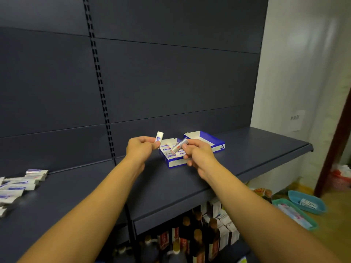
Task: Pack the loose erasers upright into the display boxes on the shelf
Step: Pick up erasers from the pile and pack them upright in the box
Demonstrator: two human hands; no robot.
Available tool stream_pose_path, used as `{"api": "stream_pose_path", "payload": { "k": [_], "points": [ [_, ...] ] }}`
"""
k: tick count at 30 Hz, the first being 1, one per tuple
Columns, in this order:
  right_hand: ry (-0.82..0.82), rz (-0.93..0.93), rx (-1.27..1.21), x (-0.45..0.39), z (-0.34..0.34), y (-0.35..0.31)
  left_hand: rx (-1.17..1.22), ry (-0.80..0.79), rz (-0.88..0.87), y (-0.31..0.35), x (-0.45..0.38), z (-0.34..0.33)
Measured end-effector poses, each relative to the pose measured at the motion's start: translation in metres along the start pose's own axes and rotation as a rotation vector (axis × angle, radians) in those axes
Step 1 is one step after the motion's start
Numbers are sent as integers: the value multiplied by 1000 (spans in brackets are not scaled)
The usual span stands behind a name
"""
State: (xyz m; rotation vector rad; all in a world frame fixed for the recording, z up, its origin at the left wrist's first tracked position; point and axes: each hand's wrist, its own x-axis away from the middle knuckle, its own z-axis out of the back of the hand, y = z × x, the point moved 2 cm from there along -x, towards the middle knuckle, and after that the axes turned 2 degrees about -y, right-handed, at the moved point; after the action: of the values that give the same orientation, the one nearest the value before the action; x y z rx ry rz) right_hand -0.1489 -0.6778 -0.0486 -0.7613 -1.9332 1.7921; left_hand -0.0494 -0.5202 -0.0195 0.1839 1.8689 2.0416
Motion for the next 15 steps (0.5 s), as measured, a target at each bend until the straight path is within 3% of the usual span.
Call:
{"api": "stream_pose_path", "payload": {
  "k": [15],
  "points": [
    [-218, 14, 42, -130, 21, 1, 15, 90, 6, -12, -95, -44]
  ]
}}
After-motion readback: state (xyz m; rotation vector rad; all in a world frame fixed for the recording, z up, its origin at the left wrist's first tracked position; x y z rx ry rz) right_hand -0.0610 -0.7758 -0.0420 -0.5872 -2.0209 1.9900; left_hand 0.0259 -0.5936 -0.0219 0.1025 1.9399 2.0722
